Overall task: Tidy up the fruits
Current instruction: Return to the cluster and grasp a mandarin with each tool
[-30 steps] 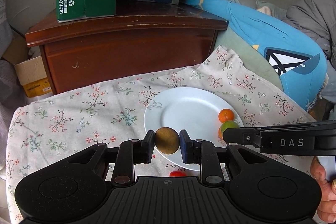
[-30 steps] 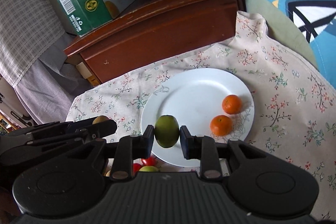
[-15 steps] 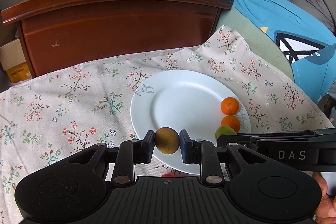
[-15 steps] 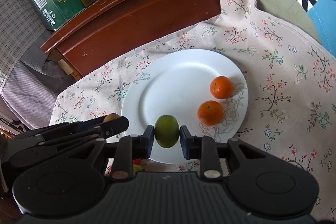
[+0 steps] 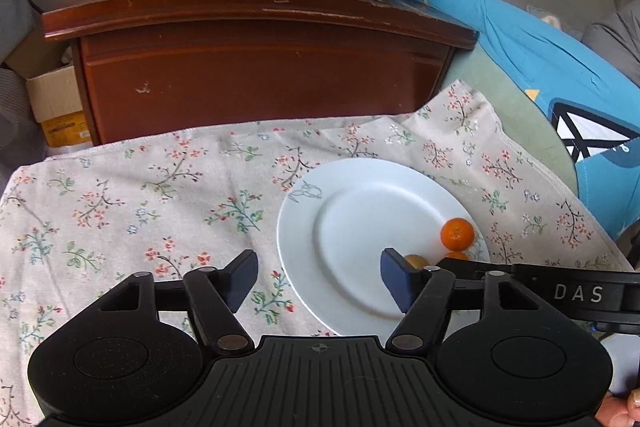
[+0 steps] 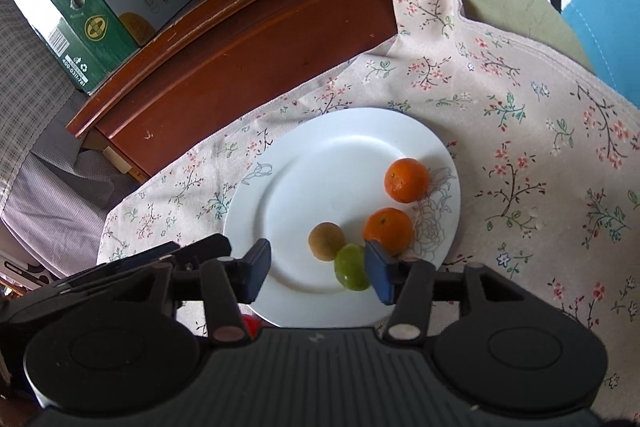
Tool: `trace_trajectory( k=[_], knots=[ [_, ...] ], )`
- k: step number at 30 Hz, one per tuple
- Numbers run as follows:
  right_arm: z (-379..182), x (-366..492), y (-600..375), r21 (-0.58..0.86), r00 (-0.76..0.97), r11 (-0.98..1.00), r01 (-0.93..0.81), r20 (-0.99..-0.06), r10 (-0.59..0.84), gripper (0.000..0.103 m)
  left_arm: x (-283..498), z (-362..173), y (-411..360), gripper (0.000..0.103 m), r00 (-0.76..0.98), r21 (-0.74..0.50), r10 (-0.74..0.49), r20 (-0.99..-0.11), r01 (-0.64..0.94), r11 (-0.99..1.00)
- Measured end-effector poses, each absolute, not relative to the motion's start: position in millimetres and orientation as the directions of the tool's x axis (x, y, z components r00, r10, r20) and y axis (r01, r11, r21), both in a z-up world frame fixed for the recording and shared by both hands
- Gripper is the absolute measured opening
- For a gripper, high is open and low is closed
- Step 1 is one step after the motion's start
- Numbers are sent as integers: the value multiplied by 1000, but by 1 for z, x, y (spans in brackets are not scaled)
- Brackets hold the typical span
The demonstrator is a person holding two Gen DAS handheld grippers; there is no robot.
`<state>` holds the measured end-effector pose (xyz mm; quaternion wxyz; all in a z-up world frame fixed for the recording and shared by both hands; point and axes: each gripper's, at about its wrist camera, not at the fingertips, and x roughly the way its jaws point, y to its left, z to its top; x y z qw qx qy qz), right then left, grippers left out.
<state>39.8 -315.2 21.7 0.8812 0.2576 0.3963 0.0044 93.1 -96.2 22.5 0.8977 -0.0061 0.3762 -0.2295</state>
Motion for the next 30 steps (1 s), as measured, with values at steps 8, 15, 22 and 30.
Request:
trace_trajectory(
  k=[8, 15, 22, 30],
  knots=[
    [29, 32, -302, 429, 674, 895, 127, -699, 239, 68, 74, 39, -71, 85, 592, -197, -421, -688, 406, 892],
    [33, 14, -287, 382, 662, 924, 29, -700, 269, 74, 41, 39, -48, 85, 581, -108, -343, -738, 401, 910],
    [27, 0, -266, 340, 598, 936, -91, -733, 324, 74, 20, 31, -32, 85, 520, -118, -349, -780, 425, 897],
    [15, -6, -255, 310, 548, 938, -154, -763, 342, 74, -1, 13, -35, 85, 473, -98, -340, -813, 463, 881]
  ],
)
